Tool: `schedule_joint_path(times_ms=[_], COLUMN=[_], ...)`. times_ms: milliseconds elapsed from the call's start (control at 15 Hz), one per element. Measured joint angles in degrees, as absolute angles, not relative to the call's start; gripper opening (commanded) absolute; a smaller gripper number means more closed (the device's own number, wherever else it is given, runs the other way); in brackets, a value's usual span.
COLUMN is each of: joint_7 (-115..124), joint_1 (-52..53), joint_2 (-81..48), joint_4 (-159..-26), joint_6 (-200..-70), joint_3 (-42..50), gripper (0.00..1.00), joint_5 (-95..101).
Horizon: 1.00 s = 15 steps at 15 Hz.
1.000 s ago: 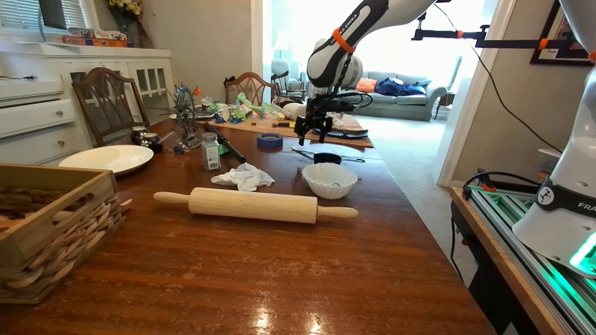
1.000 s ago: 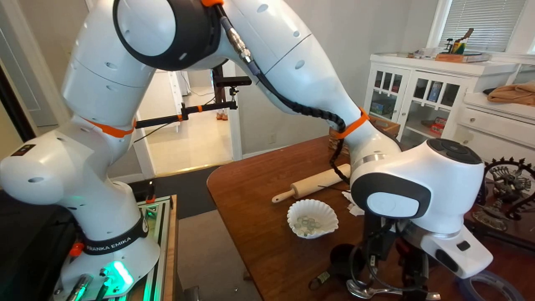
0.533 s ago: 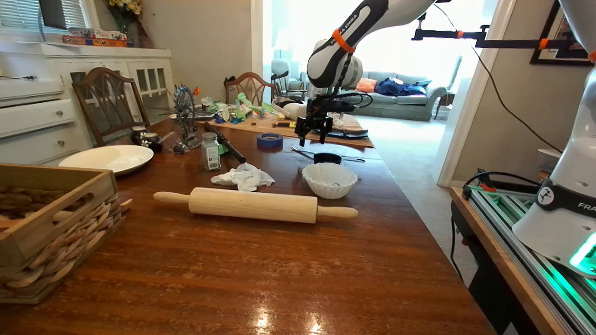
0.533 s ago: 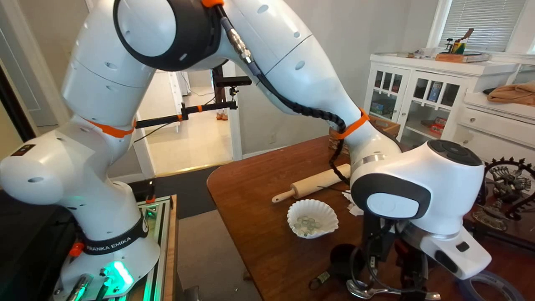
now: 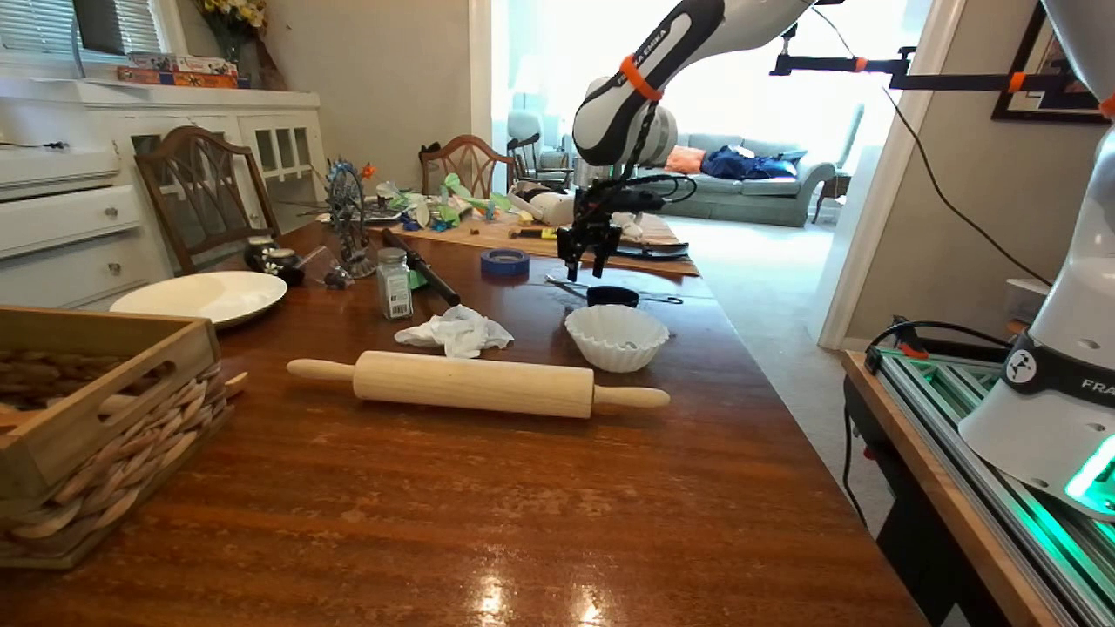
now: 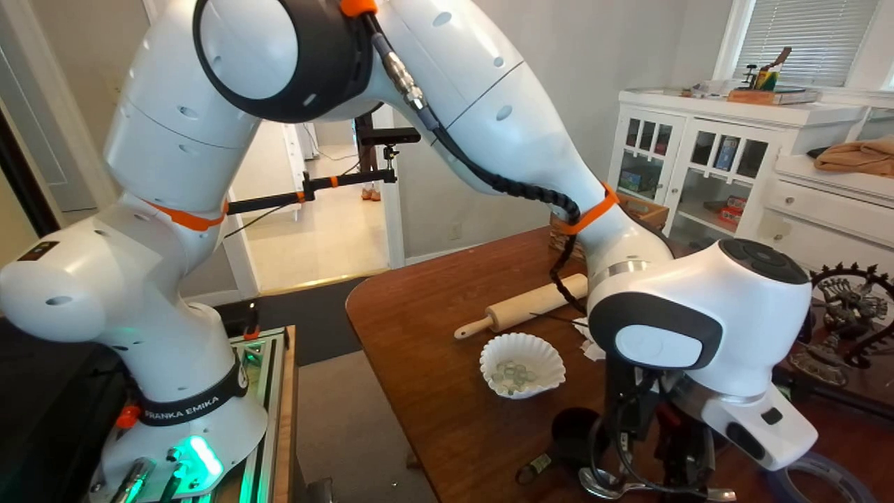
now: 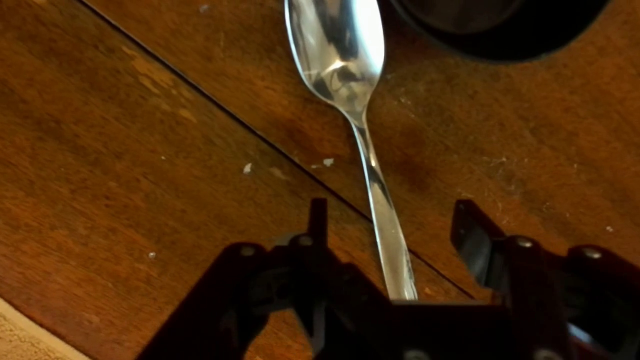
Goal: Use the silver spoon to stir the contents of the white cupcake holder
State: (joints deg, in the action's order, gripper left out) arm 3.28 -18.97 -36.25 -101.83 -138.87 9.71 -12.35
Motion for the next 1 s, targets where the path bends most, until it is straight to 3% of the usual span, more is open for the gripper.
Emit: schedule_joint_path(times_ms=[333, 600, 667, 733, 800, 867, 1000], joint_7=[2.78, 1.99, 1.85, 1.72, 1.58, 1.49, 1.21], joint_1=[-19.07, -19.22, -19.22, -19.22, -19.22, -19.22, -19.22], joint_2=[-37.35, -38.05, -38.15, -38.25, -38.41, -38.57, -38.81], joint_4=[-100.94, -100.28, -100.23, -100.17, -100.06, -99.98, -99.91], joint_6=[-138.70, -137.88, -137.72, -137.58, -137.44, -137.36, -137.25], joint_3=[9.71, 9.71, 9.71, 9.71, 9.71, 9.71, 9.70], gripper=[0.65, 0.47, 0.47, 0.31, 0.22, 0.20, 0.03], joint_5=[-12.35, -12.35, -12.35, -12.35, -12.35, -12.34, -12.29])
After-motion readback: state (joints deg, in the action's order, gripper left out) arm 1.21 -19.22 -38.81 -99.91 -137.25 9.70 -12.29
